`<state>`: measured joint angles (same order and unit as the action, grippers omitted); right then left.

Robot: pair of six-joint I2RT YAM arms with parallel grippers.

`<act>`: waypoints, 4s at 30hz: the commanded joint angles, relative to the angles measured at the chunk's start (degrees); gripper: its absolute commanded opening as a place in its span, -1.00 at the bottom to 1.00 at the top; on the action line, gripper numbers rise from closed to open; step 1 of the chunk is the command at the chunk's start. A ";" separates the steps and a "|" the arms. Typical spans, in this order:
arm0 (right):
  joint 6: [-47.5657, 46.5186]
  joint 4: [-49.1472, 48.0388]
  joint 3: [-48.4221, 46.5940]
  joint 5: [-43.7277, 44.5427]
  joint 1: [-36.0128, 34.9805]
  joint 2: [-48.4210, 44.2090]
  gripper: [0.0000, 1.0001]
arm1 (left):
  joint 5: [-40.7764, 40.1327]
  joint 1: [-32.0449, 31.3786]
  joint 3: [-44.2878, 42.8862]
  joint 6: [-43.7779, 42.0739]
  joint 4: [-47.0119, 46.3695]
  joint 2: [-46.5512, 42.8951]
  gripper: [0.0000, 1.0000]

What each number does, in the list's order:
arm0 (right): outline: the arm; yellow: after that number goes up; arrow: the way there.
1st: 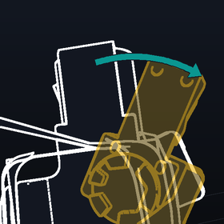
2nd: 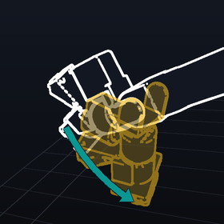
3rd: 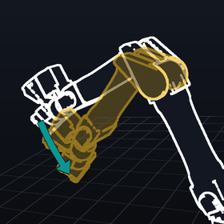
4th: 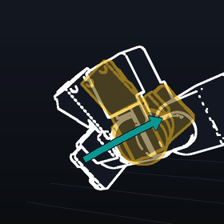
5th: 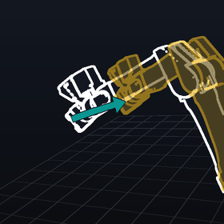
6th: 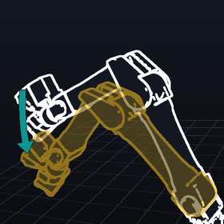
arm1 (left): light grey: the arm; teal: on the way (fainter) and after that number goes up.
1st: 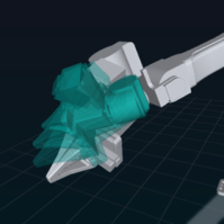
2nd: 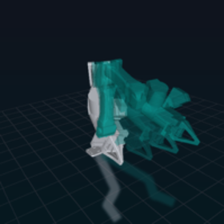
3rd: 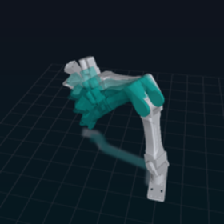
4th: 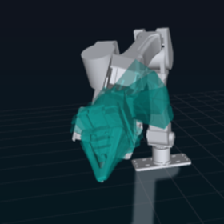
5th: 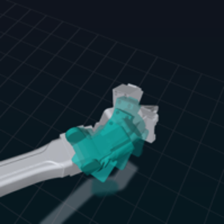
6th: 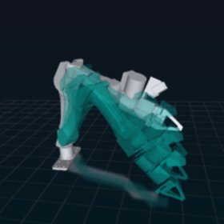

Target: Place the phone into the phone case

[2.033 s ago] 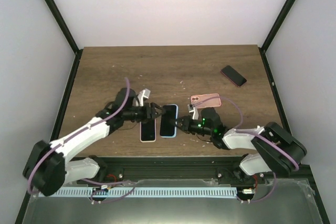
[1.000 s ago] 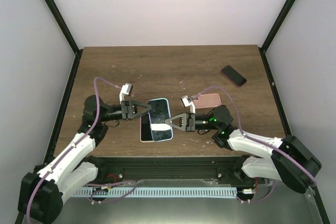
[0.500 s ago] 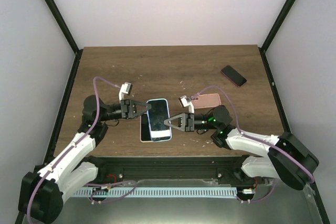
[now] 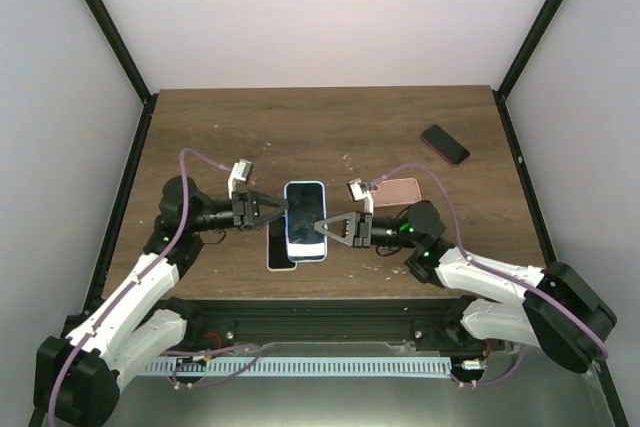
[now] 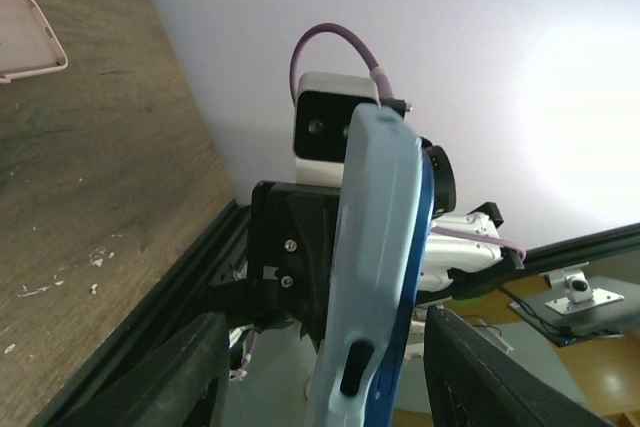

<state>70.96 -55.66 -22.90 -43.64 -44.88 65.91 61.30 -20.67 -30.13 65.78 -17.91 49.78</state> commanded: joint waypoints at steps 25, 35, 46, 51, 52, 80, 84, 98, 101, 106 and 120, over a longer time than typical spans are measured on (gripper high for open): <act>-0.29 -2.44 -5.01 6.92 -0.39 1.80 -0.83 | 2.57 -0.08 1.65 -4.11 3.53 -0.74 -0.91; -0.21 -1.48 -4.69 7.72 -0.40 2.24 -0.80 | 0.87 -0.08 -1.63 -11.76 14.65 -0.68 -0.94; 0.09 -1.15 -4.52 12.71 -0.38 0.23 -0.84 | 1.12 -0.08 -0.33 -8.01 14.03 -2.56 0.13; -0.07 -0.36 -4.64 14.93 -0.38 -0.03 -0.84 | 2.38 -0.16 0.85 -7.10 14.00 -2.72 0.13; 0.04 -0.38 -4.54 15.22 -0.38 0.00 -0.84 | 2.54 -0.16 1.08 -6.96 14.04 -2.82 0.12; 0.28 0.62 -2.65 15.25 -0.38 2.52 -0.83 | -2.41 -1.10 -2.91 -17.77 29.90 -0.13 -0.80; 0.22 0.80 -2.72 13.16 -0.34 3.16 -0.84 | -2.56 -1.07 -2.61 -15.74 26.69 -1.99 -0.15; -1.04 0.55 -6.01 3.74 -0.72 7.75 -0.81 | -0.11 -1.10 -2.47 -12.05 16.38 3.97 -0.58; -1.13 1.44 -6.37 3.04 -0.77 8.48 -0.70 | 0.32 -1.16 -1.92 -10.57 13.43 4.88 -0.84; -0.24 2.14 -4.66 3.27 -0.77 7.70 -0.19 | -1.00 -1.05 -1.54 -9.46 9.78 5.75 -0.98; 2.41 7.16 -1.80 3.30 -0.89 2.46 -0.16 | -6.69 -1.09 -2.41 -9.83 2.86 7.53 -1.00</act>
<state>73.01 -49.41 -24.01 -39.16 -45.45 69.80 56.21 -21.82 -31.70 57.10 -9.34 56.64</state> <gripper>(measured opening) 0.513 0.107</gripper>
